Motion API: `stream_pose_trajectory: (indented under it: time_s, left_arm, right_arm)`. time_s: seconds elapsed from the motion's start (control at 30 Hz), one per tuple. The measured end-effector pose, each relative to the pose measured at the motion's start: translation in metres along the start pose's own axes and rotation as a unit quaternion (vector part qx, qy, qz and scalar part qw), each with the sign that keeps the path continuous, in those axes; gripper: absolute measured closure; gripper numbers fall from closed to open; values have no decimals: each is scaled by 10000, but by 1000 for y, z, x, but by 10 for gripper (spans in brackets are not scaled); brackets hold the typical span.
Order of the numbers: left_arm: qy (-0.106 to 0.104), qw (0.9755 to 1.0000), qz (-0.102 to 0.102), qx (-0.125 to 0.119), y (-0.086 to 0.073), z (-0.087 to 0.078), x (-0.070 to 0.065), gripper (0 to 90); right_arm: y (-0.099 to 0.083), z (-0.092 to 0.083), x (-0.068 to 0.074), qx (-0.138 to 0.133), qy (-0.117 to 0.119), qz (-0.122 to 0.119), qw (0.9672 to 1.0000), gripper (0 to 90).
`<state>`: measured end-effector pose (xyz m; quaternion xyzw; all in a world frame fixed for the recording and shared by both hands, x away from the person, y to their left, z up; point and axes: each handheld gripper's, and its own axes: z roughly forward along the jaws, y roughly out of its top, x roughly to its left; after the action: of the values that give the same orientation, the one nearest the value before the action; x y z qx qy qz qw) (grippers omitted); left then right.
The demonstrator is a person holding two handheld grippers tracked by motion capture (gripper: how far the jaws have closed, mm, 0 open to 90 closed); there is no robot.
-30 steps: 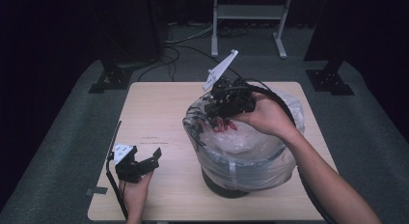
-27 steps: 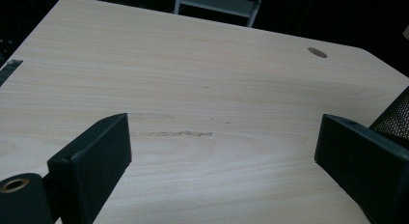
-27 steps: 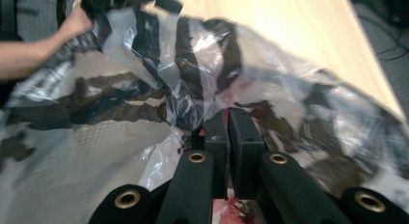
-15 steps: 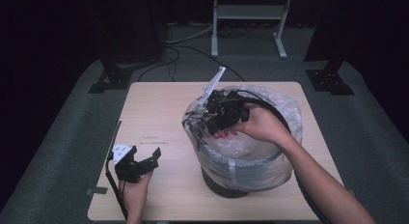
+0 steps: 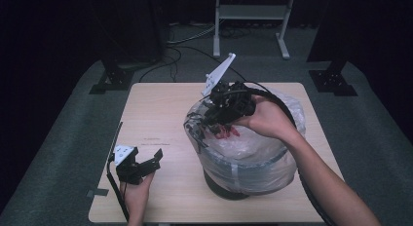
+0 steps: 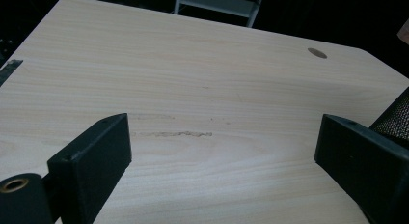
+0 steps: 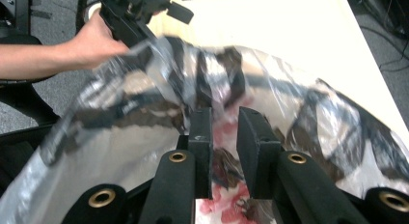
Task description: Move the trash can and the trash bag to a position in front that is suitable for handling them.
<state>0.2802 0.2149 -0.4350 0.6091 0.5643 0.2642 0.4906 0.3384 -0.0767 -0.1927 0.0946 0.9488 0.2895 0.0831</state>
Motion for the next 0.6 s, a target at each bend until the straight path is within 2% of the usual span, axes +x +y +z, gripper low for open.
stream_pose_trajectory:
  time_s: [0.3,0.47,0.6]
  left_arm:
    - [-3,10000,-16,-25,0,0,1,47]
    - [-6,10000,-18,-13,0,0,1,47]
    - [-4,10000,-21,-11,0,0,0,47]
  right_arm:
    - [1,23,6,216,174,-110,9996,854]
    - [-2,26,7,272,240,-120,9993,857]
    - [-7,17,2,188,247,-29,9995,720]
